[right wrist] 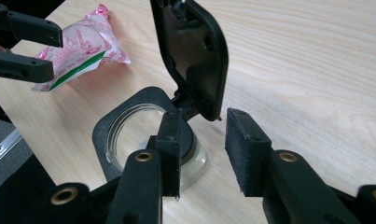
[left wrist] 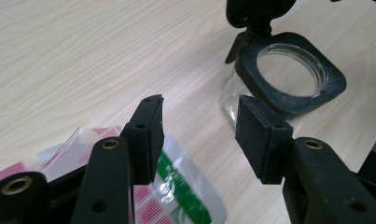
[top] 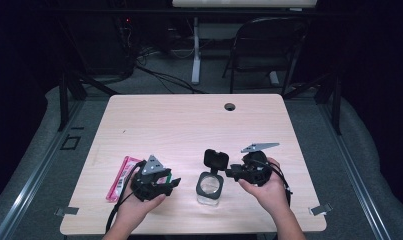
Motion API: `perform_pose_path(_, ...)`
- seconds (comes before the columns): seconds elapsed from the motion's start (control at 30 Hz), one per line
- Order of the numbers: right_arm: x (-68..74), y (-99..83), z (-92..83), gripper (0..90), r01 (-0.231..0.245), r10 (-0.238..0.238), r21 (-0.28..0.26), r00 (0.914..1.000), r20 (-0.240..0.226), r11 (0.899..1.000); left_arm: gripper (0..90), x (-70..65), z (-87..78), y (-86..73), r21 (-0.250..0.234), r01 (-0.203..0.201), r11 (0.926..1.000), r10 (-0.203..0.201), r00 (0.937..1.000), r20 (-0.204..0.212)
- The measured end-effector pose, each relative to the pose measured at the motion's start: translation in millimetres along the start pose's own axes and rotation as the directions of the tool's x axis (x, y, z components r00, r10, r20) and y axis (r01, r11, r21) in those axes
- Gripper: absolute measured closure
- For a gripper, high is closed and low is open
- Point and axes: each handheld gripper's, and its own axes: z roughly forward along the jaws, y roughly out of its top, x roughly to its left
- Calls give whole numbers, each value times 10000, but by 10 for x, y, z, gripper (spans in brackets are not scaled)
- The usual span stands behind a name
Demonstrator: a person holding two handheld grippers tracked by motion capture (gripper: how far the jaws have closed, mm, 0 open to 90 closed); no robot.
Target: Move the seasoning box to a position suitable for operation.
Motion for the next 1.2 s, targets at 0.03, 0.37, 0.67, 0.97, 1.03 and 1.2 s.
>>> perform_pose_path(0.03, 13, 3, -5, 665, 64, -63, 54, 9999, -78, 10000, 515, 18, -19, -18, -9, 28, 10000, -28, 10000, -43)
perform_pose_path(0.37, 77, 8, -23, 636, 307, -307, 13, 9995, -53, 9995, 514, 231, -264, -212, -611, 745, 9953, -766, 9966, -318)
perform_pose_path(0.67, 89, 2, -32, 619, 247, -249, -142, 9996, -116, 9996, 545, 352, -415, -300, -777, 1149, 9903, -1190, 9916, -502)
perform_pose_path(0.97, 88, -6, -16, 605, 218, -222, -173, 9995, -235, 9996, 435, 376, -402, -413, -360, 1028, 9941, -1045, 9932, -513)
perform_pose_path(1.03, 94, -6, -11, 600, 222, -225, -131, 9995, -239, 9997, 406, 366, -386, -423, -338, 1020, 9942, -1036, 9935, -473)
perform_pose_path(1.2, 96, -9, -10, 588, 243, -245, -106, 9995, -221, 9996, 290, 305, -360, -445, -182, 879, 9960, -885, 9952, -419)
